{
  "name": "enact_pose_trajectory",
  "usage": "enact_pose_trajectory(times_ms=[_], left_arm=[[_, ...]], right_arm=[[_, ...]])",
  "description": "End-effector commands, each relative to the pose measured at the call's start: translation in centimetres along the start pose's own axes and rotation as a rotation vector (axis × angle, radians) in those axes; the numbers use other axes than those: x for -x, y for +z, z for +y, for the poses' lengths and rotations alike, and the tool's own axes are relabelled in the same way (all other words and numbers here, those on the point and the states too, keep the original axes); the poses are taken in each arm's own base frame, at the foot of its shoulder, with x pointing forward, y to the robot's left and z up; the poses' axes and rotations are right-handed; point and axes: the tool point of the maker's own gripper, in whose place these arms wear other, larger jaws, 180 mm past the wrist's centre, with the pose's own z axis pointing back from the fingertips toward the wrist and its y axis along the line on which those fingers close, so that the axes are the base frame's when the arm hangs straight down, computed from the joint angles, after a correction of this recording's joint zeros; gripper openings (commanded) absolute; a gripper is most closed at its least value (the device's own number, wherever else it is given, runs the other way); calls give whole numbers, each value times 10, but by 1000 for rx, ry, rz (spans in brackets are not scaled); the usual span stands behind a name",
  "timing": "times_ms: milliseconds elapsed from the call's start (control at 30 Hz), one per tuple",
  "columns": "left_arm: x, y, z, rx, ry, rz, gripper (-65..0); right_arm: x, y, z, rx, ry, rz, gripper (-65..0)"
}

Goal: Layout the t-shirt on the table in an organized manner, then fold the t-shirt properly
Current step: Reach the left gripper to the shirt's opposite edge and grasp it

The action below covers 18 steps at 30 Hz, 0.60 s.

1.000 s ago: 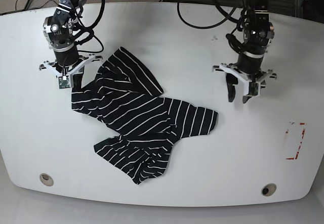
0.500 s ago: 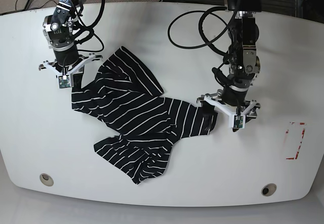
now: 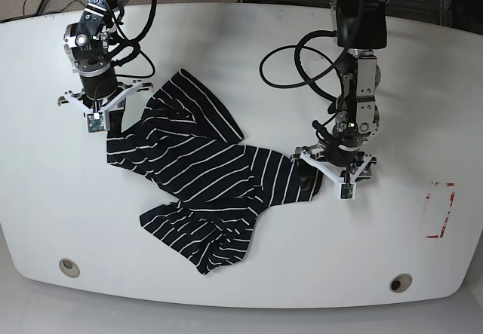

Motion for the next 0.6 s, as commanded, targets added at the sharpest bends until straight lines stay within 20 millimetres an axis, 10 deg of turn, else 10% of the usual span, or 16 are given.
enact_pose_trajectory(times_ms=[0,267,567], left_arm=[[-22,-8,-4,21,25,-53,-151],[0,-23,-10,66,39,28,-186],[7,-22,-19,123,15,44,-611]], right_arm=[[-19,2,-5,12,4,-66,-647],[-20,2,-5,12,3,-67,-647],[-22,2,-5,14,6,-73,-647]])
